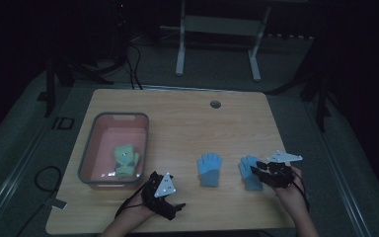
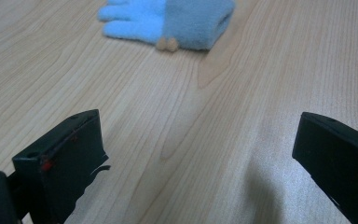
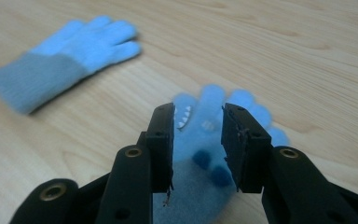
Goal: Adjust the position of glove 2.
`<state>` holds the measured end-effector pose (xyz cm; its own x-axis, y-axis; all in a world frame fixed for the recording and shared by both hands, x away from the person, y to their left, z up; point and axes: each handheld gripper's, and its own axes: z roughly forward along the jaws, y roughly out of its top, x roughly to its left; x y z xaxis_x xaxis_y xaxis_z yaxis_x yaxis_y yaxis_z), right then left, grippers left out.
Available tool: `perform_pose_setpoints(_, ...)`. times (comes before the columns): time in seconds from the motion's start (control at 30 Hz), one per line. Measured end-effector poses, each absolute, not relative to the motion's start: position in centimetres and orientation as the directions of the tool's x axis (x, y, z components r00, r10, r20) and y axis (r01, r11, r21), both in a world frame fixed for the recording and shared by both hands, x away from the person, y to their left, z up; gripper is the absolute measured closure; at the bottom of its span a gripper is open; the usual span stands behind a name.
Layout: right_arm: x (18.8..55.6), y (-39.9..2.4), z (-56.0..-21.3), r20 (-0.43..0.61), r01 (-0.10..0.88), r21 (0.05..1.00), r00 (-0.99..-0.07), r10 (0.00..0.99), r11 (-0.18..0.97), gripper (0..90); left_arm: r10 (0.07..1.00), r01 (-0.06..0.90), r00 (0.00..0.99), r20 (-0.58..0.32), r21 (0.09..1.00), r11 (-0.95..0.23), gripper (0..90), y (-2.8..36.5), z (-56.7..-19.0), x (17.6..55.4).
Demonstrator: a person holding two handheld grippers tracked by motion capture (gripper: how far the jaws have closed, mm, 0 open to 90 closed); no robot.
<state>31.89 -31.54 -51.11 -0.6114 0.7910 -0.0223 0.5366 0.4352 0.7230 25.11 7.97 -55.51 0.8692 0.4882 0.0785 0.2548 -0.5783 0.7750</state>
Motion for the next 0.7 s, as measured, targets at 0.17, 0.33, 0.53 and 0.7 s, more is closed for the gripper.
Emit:
perform_pose_setpoints(0.17,32.8,-32.0,-51.9,-0.030,0.487,0.687,-0.723,0.691,0.539,64.2,0.497,0.261,0.864,0.075,0.778,-0.571,2.5,8.1,-55.4,25.1)
perform_pose_setpoints(0.33,33.2,-32.5,-53.4,-0.023,0.498,0.658,-0.737,0.676,0.565,63.5,0.503,0.263,0.861,0.076,0.779,-0.569,2.5,8.3,-55.4,25.1)
perform_pose_setpoints(0.53,32.9,-32.7,-54.5,-0.018,0.510,0.667,-0.717,0.697,0.543,69.3,0.504,0.266,0.860,0.076,0.777,-0.571,2.5,8.3,-55.5,25.1)
perform_pose_setpoints(0.7,32.4,-32.2,-54.5,-0.036,0.522,0.671,-0.687,0.726,0.527,84.0,0.501,0.261,0.862,0.081,0.776,-0.574,2.5,8.3,-55.5,25.1)
